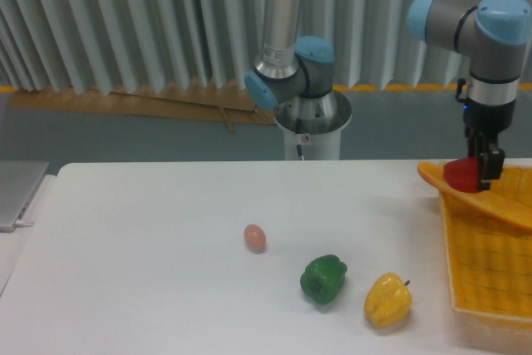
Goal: Place the red peppers in a basket
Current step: 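Lower the red pepper into the basket and open the gripper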
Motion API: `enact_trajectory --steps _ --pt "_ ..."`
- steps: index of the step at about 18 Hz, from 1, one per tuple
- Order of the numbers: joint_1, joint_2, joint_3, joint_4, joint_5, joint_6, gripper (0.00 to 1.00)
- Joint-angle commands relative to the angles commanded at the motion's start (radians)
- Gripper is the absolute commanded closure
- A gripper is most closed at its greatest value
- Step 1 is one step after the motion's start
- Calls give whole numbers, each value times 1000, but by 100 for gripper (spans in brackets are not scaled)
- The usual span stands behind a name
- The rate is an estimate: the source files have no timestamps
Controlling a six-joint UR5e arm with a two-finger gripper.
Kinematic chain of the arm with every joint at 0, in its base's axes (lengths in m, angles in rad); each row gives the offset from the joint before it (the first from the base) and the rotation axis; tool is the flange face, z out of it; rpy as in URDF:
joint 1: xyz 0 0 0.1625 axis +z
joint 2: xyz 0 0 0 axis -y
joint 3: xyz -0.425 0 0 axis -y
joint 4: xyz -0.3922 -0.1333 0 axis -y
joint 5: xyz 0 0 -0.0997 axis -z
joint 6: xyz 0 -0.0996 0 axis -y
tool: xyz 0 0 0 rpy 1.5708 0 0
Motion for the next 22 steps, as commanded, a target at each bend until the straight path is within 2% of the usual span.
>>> enact_trajectory --steps 8,10,13,14,15,16,22 --pt "5 -71 -12 92 8 12 70" --pt "11 -92 -15 86 21 14 69" --pt "5 -118 -52 85 124 17 66" --pt "2 -130 -63 85 127 18 67" --pt "-6 -134 -66 83 129 15 77" --pt "-17 -134 -77 83 126 11 78" --pt "-17 -140 -83 85 127 17 78"
